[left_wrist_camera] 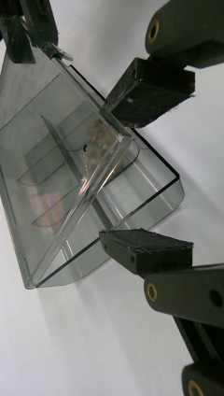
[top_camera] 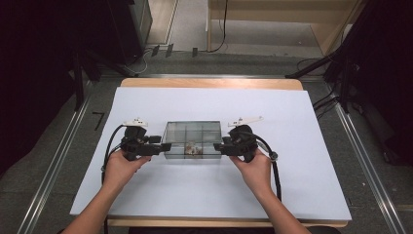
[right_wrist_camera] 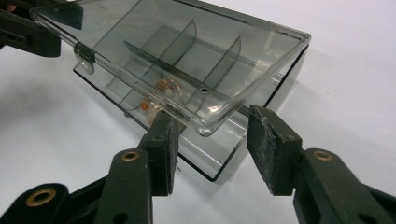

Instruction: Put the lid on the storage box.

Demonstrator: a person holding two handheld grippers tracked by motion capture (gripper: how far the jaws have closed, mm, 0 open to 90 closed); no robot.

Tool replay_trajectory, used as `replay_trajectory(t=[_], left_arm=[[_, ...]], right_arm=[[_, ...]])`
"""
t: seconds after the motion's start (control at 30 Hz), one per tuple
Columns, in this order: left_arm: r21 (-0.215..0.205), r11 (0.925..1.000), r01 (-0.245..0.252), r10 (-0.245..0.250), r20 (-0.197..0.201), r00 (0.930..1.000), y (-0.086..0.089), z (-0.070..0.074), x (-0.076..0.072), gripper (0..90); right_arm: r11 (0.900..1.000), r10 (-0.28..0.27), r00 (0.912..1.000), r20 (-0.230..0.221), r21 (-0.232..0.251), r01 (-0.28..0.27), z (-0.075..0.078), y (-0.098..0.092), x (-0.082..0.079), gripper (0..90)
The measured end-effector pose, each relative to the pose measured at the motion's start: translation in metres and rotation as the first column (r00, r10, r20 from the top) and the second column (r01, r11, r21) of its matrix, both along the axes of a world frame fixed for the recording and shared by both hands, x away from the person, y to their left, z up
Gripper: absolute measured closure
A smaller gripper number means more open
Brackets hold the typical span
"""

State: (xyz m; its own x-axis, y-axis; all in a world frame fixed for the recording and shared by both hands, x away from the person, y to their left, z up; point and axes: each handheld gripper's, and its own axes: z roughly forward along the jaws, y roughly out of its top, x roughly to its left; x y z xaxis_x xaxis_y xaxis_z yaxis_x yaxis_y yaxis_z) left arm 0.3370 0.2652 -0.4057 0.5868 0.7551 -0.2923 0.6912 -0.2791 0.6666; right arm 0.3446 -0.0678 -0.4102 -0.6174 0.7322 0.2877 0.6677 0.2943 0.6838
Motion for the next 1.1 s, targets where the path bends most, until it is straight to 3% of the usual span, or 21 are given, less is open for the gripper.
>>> replay_trajectory(t=[0.87,1.1], left_arm=[[0.047,0.9982,0.038,-0.038,0.005,0.9993,-0.005,-0.01,-0.006,38.7],[0.046,0.9983,0.036,-0.036,-0.013,0.9993,-0.004,-0.015,-0.005,38.3]], right_arm=[[0.998,0.024,0.9997,-0.004,-0.054,-0.024,-0.012,0.008,-0.006,55.2],[0.998,0.023,0.9997,-0.011,-0.058,-0.023,-0.015,0.007,-0.007,55.2]])
